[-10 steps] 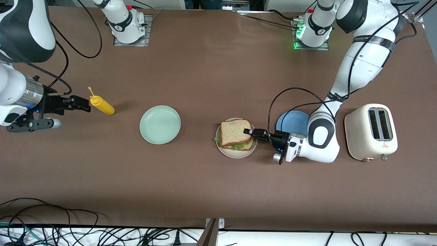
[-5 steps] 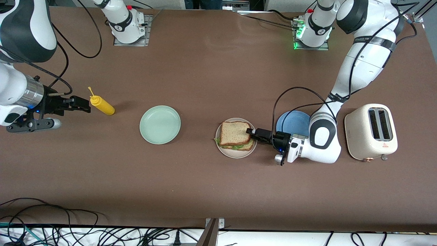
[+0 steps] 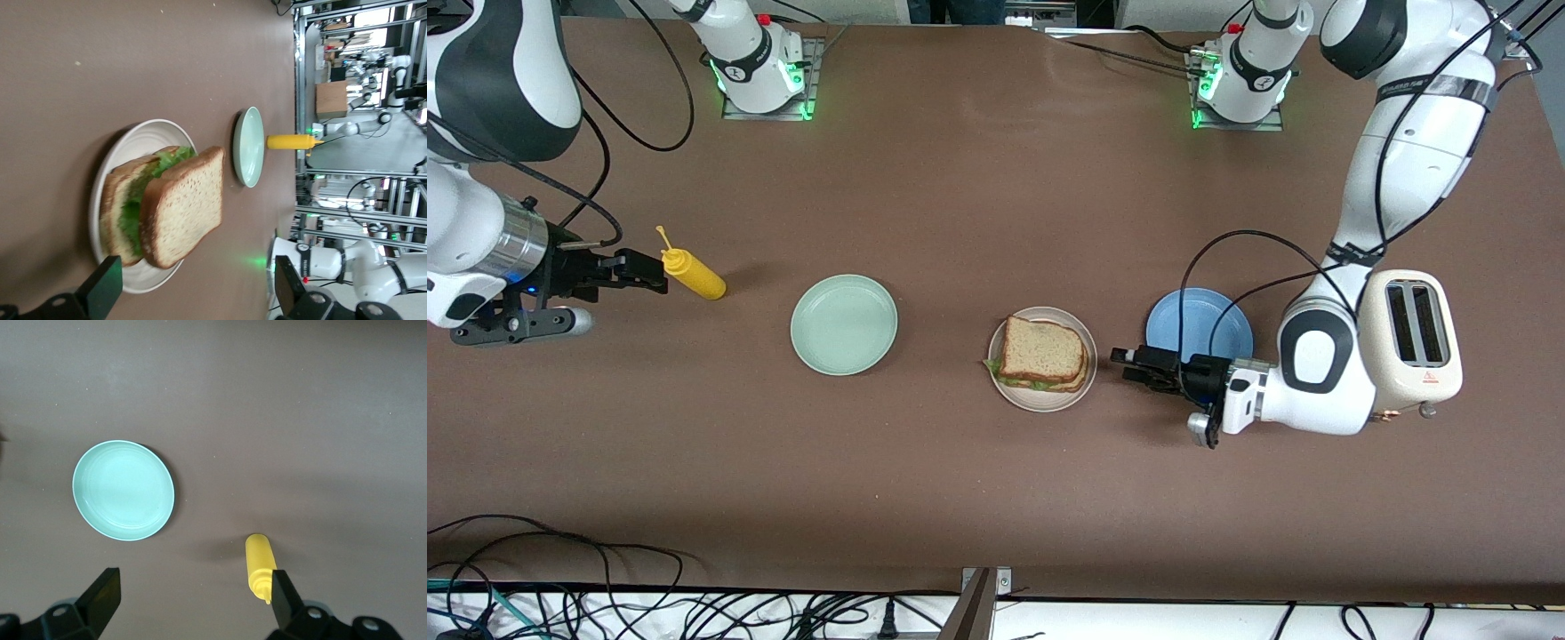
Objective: Make sandwich on beige plate with both arms
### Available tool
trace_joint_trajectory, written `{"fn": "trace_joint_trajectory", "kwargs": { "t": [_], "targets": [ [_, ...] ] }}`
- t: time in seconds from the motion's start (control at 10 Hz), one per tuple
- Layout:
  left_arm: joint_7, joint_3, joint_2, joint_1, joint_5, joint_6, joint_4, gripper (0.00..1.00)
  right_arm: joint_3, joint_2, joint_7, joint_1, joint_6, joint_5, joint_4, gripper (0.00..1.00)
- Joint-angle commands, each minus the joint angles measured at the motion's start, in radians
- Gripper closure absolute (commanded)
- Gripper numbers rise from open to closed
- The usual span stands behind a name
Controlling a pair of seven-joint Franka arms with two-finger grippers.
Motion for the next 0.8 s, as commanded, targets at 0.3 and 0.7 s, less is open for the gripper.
{"fn": "trace_joint_trajectory", "kwargs": {
  "t": [0.3, 0.7],
  "targets": [
    [-0.093, 0.005, -0.159, 0.046, 0.213, -0.098, -0.016, 0.0, 0.004, -0.026, 0.004, -0.001, 0.007, -0.012, -0.026, 0.0],
    [-0.277, 0.006, -0.353, 0.047, 0.481, -0.244, -0.019, 0.0, 0.006, -0.026, 0.003, 0.0, -0.003, -0.018, 0.013, 0.0]
  ]
}}
